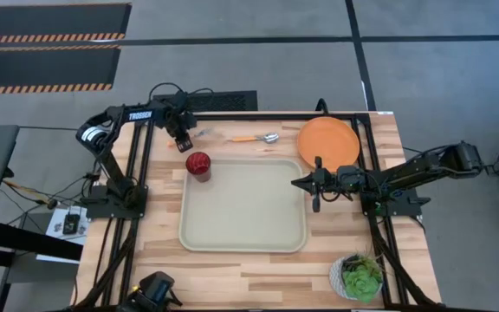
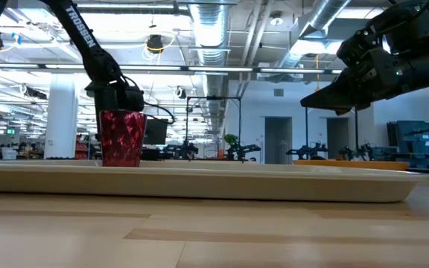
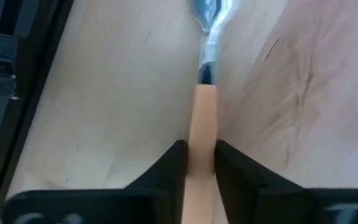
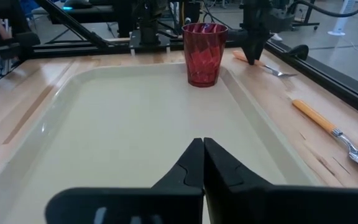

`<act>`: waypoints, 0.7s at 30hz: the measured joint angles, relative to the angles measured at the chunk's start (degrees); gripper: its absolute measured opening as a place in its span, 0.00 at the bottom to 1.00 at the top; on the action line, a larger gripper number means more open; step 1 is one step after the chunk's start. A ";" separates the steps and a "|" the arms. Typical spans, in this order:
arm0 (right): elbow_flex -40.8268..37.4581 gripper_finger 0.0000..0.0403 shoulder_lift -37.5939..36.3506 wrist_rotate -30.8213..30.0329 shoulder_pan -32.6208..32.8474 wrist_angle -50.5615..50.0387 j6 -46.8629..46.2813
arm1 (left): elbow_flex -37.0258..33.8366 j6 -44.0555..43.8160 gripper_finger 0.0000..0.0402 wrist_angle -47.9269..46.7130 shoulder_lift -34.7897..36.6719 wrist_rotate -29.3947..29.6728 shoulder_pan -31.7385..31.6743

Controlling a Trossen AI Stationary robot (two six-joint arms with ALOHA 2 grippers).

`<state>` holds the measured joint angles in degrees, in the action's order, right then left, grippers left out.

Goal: Pick and place plate/cup/fork/spoon on tray
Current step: Put the orange fork on the right side of the gray serving tray

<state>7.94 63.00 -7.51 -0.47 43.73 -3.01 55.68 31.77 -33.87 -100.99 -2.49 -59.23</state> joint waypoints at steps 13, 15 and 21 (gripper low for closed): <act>0.00 0.04 0.00 0.00 0.00 0.00 -0.20 | -0.46 -1.24 0.09 0.42 3.01 0.31 -0.55; 0.02 0.04 0.00 0.00 0.00 0.00 -0.18 | -0.35 -1.84 0.09 0.73 5.69 0.46 -0.65; 0.02 0.05 0.00 -0.02 0.00 0.01 -0.41 | -0.33 -6.94 0.09 0.74 13.57 -1.03 -0.55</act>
<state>7.97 63.00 -7.53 -0.47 43.74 -3.42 55.35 24.82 -33.13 -87.42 -3.52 -59.78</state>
